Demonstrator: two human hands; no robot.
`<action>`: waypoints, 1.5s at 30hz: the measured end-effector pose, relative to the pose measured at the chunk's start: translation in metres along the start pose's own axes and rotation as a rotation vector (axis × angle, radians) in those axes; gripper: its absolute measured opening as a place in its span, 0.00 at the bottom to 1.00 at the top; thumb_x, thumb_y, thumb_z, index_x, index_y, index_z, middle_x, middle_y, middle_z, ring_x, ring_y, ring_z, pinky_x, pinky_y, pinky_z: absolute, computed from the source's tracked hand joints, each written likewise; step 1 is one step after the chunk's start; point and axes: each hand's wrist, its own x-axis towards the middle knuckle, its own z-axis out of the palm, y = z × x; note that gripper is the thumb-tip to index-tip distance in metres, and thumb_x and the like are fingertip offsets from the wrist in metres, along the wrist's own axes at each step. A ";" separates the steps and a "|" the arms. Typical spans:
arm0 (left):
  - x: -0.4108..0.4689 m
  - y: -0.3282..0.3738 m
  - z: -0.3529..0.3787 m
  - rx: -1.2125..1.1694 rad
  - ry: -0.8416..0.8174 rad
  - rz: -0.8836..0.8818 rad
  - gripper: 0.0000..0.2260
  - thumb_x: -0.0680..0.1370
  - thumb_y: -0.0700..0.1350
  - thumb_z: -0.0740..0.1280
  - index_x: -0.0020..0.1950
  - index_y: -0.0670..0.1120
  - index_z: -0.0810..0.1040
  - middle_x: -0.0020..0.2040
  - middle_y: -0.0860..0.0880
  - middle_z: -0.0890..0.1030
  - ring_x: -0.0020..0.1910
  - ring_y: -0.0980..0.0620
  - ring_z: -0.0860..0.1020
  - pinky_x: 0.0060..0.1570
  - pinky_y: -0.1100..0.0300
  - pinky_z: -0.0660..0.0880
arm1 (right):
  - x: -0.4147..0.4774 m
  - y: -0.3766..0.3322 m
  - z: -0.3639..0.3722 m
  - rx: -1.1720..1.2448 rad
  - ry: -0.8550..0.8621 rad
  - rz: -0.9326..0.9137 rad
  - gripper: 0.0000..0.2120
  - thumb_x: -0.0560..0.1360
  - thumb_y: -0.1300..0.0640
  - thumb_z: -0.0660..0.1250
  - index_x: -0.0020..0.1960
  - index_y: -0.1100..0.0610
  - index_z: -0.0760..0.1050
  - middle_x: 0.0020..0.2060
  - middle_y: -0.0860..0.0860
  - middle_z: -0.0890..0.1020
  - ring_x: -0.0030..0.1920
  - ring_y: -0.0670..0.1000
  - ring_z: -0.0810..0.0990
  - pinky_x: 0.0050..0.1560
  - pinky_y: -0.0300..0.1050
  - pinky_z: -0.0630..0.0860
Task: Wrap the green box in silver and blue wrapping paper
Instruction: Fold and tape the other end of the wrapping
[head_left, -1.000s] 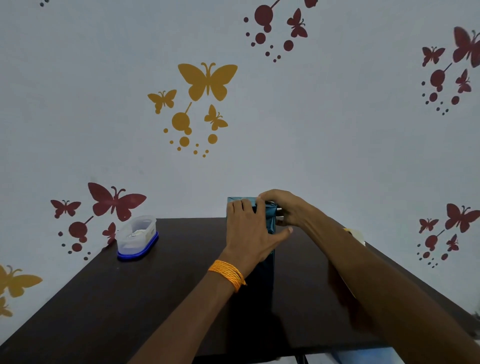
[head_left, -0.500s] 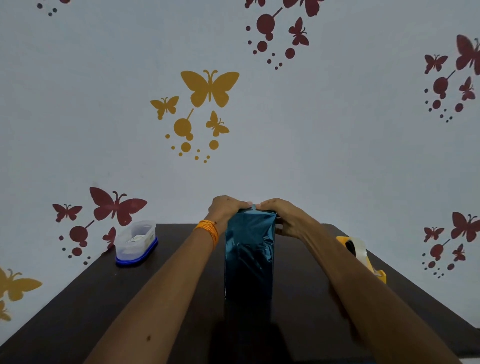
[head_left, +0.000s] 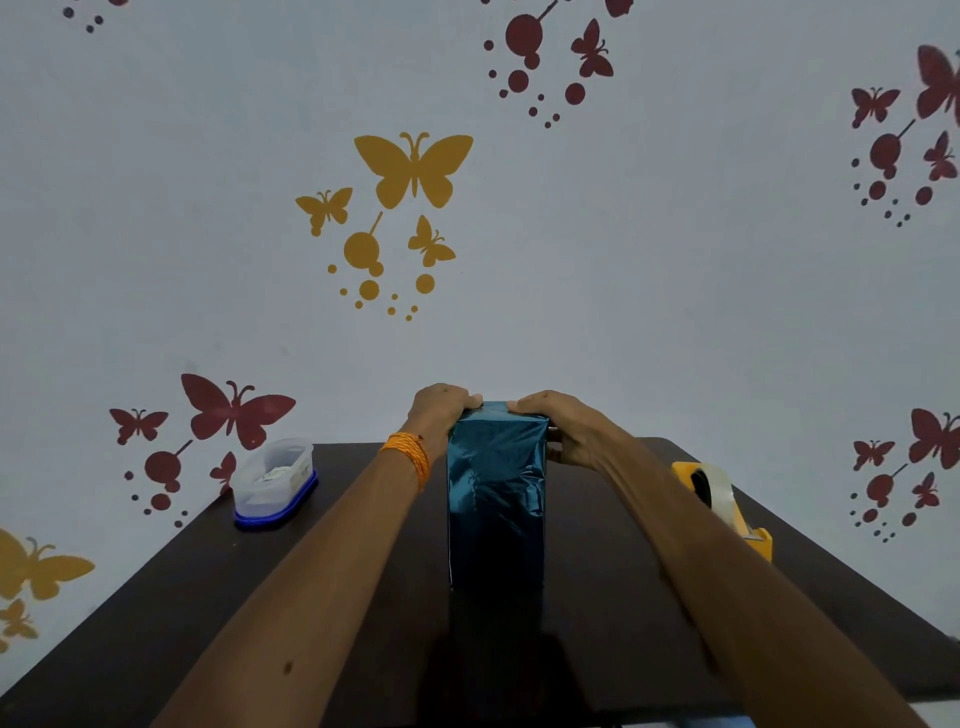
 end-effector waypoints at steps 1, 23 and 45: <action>0.004 -0.003 0.000 0.011 0.018 0.011 0.07 0.69 0.43 0.73 0.43 0.43 0.78 0.48 0.41 0.82 0.51 0.41 0.81 0.57 0.44 0.79 | -0.001 0.000 0.000 0.000 0.001 -0.001 0.08 0.74 0.53 0.74 0.46 0.54 0.76 0.41 0.51 0.79 0.42 0.50 0.76 0.40 0.42 0.71; -0.051 -0.110 -0.020 -0.015 -0.147 0.321 0.25 0.77 0.68 0.60 0.69 0.58 0.69 0.66 0.55 0.76 0.64 0.55 0.76 0.63 0.50 0.74 | -0.023 0.058 0.003 0.127 0.058 -0.292 0.20 0.83 0.38 0.53 0.63 0.48 0.76 0.60 0.55 0.81 0.59 0.55 0.81 0.61 0.55 0.78; -0.021 -0.121 -0.021 0.175 -0.102 -0.090 0.26 0.83 0.61 0.51 0.55 0.46 0.83 0.56 0.47 0.83 0.54 0.47 0.80 0.61 0.49 0.74 | 0.007 0.113 0.023 -0.637 0.223 -0.071 0.27 0.83 0.40 0.52 0.55 0.60 0.80 0.46 0.54 0.77 0.45 0.55 0.76 0.47 0.46 0.69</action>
